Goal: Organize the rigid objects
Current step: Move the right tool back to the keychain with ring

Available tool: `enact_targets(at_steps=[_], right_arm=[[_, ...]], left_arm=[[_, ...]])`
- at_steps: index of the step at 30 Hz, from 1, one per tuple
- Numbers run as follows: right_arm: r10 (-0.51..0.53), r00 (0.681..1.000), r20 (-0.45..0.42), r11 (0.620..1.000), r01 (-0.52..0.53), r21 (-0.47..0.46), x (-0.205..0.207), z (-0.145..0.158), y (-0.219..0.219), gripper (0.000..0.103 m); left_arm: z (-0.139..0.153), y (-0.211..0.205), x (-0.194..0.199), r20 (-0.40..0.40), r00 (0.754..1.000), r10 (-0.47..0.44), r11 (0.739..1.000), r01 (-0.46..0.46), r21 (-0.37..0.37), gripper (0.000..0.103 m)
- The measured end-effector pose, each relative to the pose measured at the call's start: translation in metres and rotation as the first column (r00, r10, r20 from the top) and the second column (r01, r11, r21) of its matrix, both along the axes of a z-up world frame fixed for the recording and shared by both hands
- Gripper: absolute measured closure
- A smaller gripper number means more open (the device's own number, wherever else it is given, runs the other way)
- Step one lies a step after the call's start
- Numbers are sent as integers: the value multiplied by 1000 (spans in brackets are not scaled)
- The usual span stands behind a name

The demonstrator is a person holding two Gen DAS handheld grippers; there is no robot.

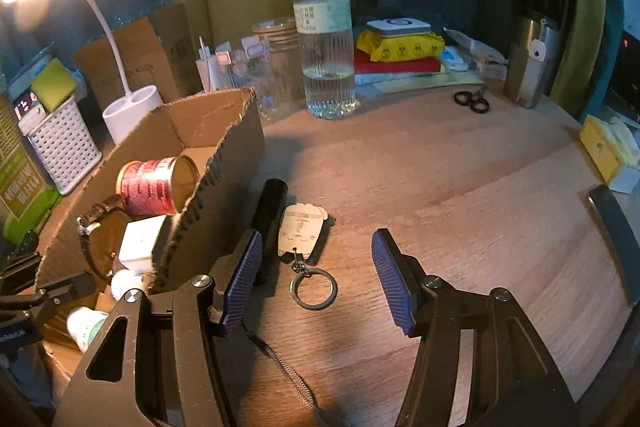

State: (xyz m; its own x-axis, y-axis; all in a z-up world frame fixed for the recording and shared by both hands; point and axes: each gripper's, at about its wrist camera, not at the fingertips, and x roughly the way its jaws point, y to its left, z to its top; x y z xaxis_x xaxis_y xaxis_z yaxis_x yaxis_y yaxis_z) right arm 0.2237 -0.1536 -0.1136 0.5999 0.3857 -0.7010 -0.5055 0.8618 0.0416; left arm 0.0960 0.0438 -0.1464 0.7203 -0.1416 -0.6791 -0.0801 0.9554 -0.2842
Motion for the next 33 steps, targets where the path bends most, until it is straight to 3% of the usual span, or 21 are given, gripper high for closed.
enact_targets(at_steps=[20, 33], right_arm=[[35, 997, -62, 996, -40, -85, 28, -25, 19, 43], [-15, 998, -59, 988, 6, -153, 39, -34, 23, 41]], left_arm=[[0, 3, 1, 0, 1000, 0, 1000, 0, -1, 62], [0, 3, 1, 0, 1000, 0, 1000, 0, -1, 62]])
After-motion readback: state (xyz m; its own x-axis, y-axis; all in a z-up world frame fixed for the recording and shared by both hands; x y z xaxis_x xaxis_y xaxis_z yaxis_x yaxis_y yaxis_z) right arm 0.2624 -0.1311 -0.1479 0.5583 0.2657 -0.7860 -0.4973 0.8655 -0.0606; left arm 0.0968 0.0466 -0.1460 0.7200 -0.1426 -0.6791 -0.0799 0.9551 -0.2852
